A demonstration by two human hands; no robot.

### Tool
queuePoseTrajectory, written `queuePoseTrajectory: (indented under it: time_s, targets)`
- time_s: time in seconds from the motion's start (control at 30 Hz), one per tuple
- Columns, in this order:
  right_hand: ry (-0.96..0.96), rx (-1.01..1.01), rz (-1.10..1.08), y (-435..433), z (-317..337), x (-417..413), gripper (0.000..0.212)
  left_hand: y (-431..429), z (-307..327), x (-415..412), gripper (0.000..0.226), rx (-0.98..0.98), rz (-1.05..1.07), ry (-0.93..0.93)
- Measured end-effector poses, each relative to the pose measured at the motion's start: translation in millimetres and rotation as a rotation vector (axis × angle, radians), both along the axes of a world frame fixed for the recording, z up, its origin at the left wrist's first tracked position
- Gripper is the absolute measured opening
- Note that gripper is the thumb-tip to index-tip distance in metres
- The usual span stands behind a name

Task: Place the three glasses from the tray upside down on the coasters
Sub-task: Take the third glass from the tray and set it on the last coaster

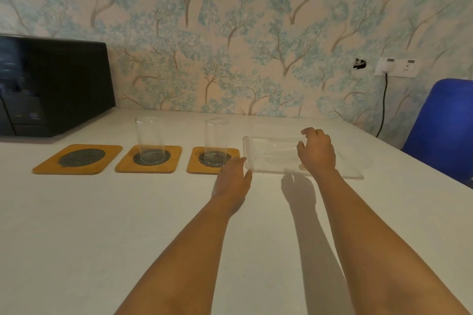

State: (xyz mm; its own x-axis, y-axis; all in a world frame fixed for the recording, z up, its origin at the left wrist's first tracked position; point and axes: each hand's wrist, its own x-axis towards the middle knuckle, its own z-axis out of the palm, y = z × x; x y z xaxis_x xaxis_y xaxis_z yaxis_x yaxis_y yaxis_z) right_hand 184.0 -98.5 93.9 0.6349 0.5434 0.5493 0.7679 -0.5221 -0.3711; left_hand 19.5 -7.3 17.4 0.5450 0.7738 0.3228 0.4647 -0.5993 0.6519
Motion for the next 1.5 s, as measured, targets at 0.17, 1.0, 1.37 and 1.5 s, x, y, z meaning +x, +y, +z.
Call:
queuePoseTrajectory:
  time_s: [0.17,1.0,1.37,1.5]
  targets:
    - [-0.018,-0.117,0.091,12,5,30,0.040,-8,-7,26,0.046,0.035,0.044,0.000]
    - [-0.178,-0.790,0.315,94,1,67,0.069,-1,-19,43,0.055,0.147,0.117,0.271]
    - [-0.185,-0.558,0.284,85,4,72,0.076,-1,-20,41,0.054,0.163,0.102,0.265]
    - [-0.018,-0.174,0.267,73,9,71,0.078,-2,-20,41,0.053,0.169,0.101,0.253]
